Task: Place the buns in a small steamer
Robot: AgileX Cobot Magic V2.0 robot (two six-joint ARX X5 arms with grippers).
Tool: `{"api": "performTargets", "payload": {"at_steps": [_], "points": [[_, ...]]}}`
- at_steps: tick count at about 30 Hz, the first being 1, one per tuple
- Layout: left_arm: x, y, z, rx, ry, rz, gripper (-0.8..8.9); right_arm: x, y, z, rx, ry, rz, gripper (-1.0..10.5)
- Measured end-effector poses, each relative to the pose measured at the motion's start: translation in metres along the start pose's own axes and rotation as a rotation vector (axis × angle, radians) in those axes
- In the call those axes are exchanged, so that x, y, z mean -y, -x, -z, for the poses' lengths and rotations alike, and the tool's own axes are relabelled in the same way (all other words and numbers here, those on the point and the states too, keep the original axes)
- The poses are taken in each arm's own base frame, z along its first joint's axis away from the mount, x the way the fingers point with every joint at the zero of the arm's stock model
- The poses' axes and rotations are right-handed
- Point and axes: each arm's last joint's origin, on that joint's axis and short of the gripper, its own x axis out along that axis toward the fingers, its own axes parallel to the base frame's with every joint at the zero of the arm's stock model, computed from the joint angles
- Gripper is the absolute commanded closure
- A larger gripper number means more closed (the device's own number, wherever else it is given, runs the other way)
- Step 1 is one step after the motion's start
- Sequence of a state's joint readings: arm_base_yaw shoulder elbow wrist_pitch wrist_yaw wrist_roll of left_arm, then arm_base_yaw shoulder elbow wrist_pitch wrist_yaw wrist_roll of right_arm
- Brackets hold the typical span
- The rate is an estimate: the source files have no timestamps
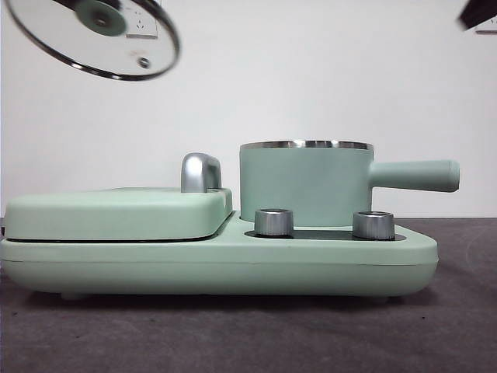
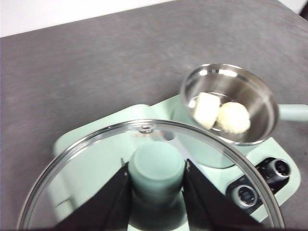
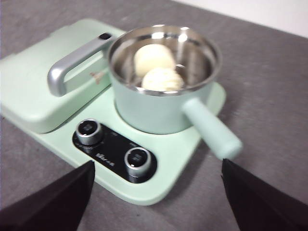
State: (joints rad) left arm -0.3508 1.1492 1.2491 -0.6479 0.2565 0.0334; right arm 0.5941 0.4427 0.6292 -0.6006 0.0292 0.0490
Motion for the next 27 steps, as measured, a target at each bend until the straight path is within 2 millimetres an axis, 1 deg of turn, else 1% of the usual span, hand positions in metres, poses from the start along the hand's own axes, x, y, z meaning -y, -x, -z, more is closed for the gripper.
{"api": "performTargets", "payload": {"at_steps": [4,9,18,25,27], "points": [[0.012,-0.021,-0.005,0.018,-0.041,0.06,8.03,0.002,0.018,0.007,0.035,-0.033,0.027,5.4],[0.031,-0.053,-0.009,0.04,-0.089,0.135,8.03,0.003,0.029,0.013,0.05,-0.068,0.046,5.4],[0.065,-0.107,-0.011,0.12,-0.161,0.247,8.03,0.003,0.031,0.016,0.027,-0.093,0.047,5.4],[0.083,-0.142,-0.011,0.221,-0.196,0.298,8.03,0.003,0.031,0.016,0.024,-0.099,0.047,5.4],[0.086,-0.151,-0.01,0.238,-0.199,0.285,8.03,0.003,0.031,0.017,0.02,-0.099,0.048,5.4]]}}
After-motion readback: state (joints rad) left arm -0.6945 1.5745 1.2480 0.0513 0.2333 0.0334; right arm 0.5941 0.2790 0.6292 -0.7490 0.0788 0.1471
